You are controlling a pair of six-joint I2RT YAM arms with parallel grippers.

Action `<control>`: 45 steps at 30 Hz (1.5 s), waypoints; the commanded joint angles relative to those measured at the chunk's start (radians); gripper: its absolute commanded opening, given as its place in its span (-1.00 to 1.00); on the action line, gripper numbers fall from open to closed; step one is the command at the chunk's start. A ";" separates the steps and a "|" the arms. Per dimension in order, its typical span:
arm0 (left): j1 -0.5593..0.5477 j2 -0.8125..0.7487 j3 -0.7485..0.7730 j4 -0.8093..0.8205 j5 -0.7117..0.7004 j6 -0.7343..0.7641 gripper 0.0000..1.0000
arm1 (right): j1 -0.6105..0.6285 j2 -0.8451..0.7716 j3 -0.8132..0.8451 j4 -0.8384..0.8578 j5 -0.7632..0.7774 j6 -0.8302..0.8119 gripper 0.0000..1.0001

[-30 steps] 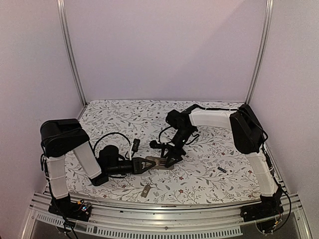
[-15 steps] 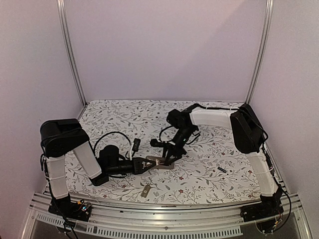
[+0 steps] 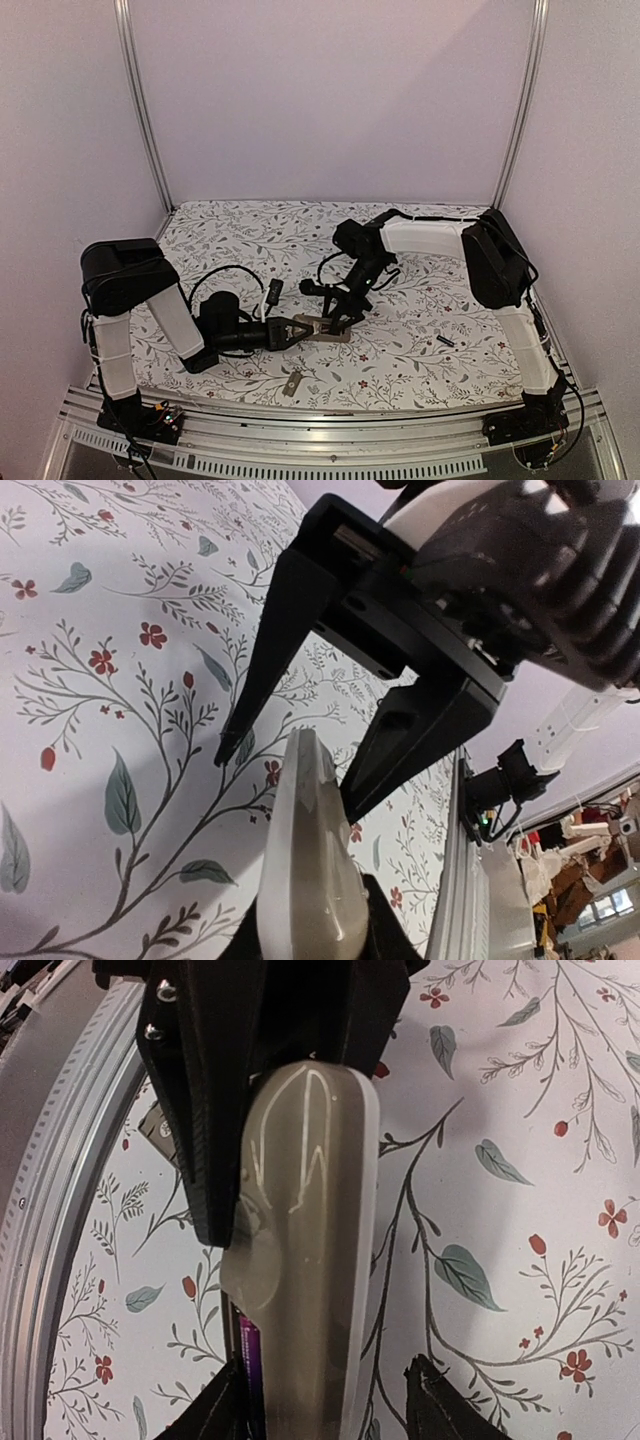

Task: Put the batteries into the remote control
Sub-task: Press the battery in the battery compartment.

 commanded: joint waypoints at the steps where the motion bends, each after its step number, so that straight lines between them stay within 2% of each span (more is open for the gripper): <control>1: -0.001 -0.024 0.007 0.075 -0.017 -0.003 -1.00 | 0.017 -0.056 -0.059 0.059 -0.010 0.027 0.08; 8: 0.006 -0.031 -0.017 0.069 -0.067 -0.033 -1.00 | 0.018 -0.220 -0.160 0.180 -0.022 0.068 0.36; 12: 0.017 -0.020 -0.034 0.098 -0.076 -0.062 -1.00 | 0.018 -0.364 -0.318 0.402 -0.010 0.135 0.55; 15: 0.018 -0.013 -0.039 0.115 -0.082 -0.077 -1.00 | 0.023 -0.472 -0.476 0.587 0.051 0.226 0.55; 17: 0.019 -0.011 -0.043 0.122 -0.087 -0.085 -1.00 | 0.058 -0.543 -0.622 0.761 0.159 0.301 0.52; 18: 0.018 -0.009 -0.043 0.124 -0.088 -0.087 -1.00 | 0.095 -0.577 -0.707 0.865 0.283 0.335 0.47; 21: 0.020 -0.003 -0.041 0.127 -0.089 -0.091 -1.00 | 0.226 -0.636 -0.935 1.135 0.528 0.378 0.44; 25: 0.020 -0.001 -0.042 0.128 -0.089 -0.092 -1.00 | 0.270 -0.665 -1.033 1.339 0.632 0.468 0.28; 29: 0.020 -0.001 -0.041 0.128 -0.088 -0.093 -1.00 | 0.278 -0.650 -1.043 1.407 0.720 0.470 0.28; 35: 0.022 0.005 -0.040 0.128 -0.092 -0.099 -1.00 | 0.278 -0.608 -1.050 1.442 0.710 0.459 0.30; 40: 0.024 0.008 -0.038 0.128 -0.087 -0.102 -1.00 | 0.279 -0.560 -1.041 1.442 0.742 0.416 0.12; 45: 0.028 0.020 -0.035 0.138 -0.078 -0.107 -1.00 | 0.277 -0.524 -1.041 1.442 0.772 0.386 0.06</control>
